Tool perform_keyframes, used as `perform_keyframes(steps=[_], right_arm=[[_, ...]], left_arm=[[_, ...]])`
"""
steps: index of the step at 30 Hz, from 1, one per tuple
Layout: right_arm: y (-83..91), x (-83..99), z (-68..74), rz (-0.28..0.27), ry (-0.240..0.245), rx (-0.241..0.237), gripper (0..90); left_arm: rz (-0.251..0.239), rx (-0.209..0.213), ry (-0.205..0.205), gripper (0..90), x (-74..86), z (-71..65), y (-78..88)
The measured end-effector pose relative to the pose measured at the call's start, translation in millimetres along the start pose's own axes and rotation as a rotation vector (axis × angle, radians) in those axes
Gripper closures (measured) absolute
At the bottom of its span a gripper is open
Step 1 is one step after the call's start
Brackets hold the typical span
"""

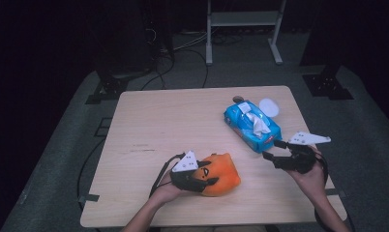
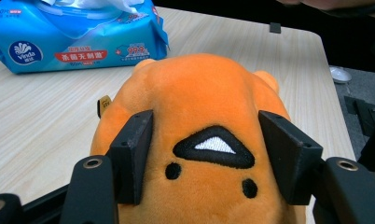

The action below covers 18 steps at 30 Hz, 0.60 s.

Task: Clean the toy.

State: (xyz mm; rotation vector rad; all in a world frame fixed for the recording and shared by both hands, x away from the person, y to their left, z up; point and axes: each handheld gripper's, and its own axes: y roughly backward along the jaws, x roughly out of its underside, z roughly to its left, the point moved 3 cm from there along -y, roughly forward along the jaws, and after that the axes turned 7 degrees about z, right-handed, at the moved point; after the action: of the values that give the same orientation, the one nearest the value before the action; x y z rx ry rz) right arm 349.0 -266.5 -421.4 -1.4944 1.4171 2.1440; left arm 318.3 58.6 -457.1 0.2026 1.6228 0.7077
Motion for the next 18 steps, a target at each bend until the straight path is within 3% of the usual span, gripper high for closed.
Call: perform_keyframes(steps=[3,7,18], right_arm=[[-10.3,-16.9,-8.5,-0.008,0.017,0.032,31.5],[-27.4,-34.8,-19.8,-0.004,0.004,0.047,31.5],[-65.2,-57.9,-40.7,0.021,-0.036,0.08,32.3]], left_arm=[[-0.002,0.005,0.003,37.7,1.1,0.4,0.4],[0.0,0.004,0.001,37.1,1.3,-0.6,0.1],[0.001,0.006,-0.009,35.3,1.5,-1.2,-0.8]])
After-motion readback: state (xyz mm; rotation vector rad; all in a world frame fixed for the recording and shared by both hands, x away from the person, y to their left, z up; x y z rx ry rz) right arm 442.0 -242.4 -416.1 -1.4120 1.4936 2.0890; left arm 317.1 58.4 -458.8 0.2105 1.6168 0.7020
